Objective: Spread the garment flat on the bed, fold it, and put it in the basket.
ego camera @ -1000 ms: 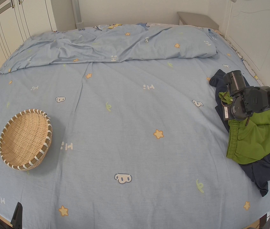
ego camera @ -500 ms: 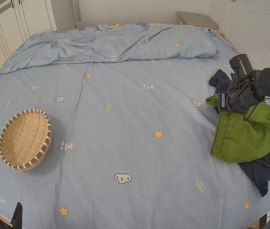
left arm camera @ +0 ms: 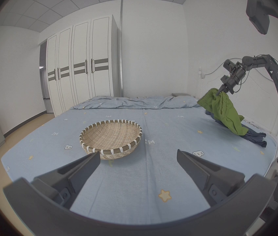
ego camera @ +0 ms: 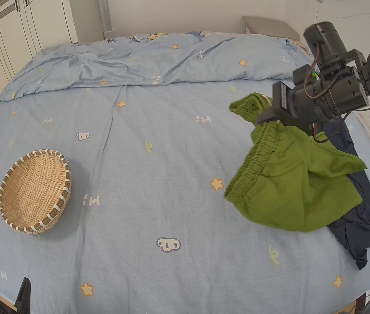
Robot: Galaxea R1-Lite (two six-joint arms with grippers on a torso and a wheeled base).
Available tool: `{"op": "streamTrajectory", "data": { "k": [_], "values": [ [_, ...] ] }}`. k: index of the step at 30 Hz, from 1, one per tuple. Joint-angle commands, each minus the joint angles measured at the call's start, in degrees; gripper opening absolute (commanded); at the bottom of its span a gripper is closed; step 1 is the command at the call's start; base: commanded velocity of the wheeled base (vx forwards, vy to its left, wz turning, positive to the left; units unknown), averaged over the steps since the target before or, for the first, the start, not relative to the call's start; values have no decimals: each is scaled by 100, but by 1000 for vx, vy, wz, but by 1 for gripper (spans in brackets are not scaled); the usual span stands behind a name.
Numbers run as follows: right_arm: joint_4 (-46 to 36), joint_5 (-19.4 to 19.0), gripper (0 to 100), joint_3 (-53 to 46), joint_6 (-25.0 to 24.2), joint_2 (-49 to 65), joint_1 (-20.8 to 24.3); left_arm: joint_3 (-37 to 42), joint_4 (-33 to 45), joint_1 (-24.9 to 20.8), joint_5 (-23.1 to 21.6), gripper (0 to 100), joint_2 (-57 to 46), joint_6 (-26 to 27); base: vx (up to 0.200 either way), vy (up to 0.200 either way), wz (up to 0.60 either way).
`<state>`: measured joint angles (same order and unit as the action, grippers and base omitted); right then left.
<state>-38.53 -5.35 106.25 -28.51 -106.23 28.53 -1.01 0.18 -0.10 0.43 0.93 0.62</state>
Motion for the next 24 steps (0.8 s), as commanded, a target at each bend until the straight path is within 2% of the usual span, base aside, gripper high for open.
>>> {"op": "streamTrajectory", "data": {
  "k": [1,4,7,8,16,17,24],
  "values": [
    [-31,-10,0,834,-436,-653,1199,92,-1,1,1,100,-49,-1,0,0,0],
    [-14,-1,0,834,-603,-996,1744,92,-1,1,1,100,-49,-1,0,0,0],
    [-14,-1,0,834,-612,-1093,1876,92,-1,1,1,100,-49,-1,0,0,0],
    [-40,8,0,834,-603,-1392,2078,101,-1,1,1,100,-49,-1,0,0,0],
    [-75,87,0,834,-559,-1822,2166,92,-1,1,1,100,-49,-1,0,0,0],
    [-93,87,100,834,-559,-1875,2148,92,-1,1,1,100,-49,-1,0,0,0],
    [-269,96,100,834,-524,-2025,2096,92,-1,1,1,100,-49,-1,0,0,0]
  ]
}}
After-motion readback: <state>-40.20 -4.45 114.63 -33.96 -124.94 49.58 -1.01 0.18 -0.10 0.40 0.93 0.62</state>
